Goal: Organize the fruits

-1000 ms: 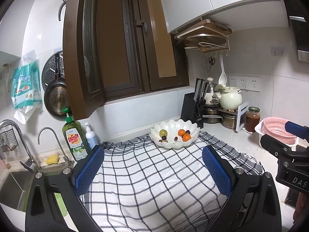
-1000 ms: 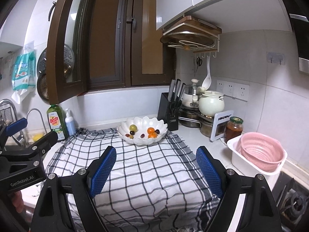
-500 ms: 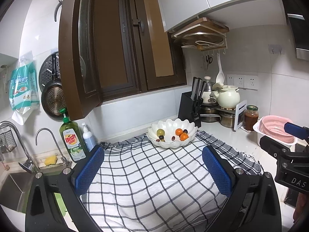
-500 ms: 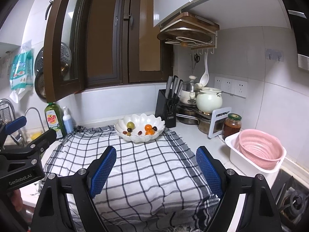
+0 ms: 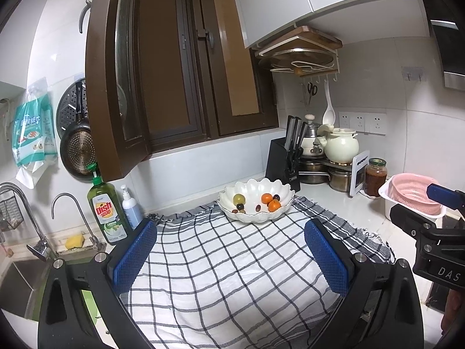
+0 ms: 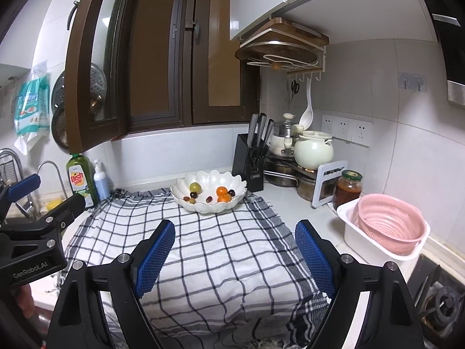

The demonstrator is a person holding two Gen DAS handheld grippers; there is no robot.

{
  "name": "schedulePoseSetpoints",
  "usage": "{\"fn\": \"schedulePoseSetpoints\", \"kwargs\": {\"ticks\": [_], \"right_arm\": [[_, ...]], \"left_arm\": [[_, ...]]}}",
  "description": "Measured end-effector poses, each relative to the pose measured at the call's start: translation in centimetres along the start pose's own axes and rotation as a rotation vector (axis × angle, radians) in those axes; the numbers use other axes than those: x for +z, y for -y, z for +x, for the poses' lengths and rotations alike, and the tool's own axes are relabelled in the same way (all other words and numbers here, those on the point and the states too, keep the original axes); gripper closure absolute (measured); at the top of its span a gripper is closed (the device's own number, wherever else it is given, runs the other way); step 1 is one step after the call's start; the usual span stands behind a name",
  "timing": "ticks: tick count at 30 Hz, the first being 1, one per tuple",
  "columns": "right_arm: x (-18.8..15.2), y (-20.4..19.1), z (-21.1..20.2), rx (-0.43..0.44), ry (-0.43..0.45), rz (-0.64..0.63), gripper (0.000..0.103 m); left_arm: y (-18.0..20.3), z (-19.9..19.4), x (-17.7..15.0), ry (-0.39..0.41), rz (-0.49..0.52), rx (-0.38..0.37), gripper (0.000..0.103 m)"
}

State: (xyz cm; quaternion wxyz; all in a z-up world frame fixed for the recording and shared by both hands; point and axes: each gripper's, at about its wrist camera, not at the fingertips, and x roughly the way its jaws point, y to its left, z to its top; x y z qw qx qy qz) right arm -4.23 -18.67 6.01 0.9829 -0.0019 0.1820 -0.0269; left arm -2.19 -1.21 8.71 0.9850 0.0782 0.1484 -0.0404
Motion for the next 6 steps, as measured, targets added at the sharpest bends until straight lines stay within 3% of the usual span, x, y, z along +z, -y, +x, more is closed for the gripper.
{"fn": "schedulePoseSetpoints", "kwargs": {"ticks": [6], "right_arm": [[-0.04,0.15,0.02,0.0,-0.001,0.002,0.017]], "left_arm": [[0.12,-0.03,-0.02,0.002,-0.002,-0.001,0.0]]}}
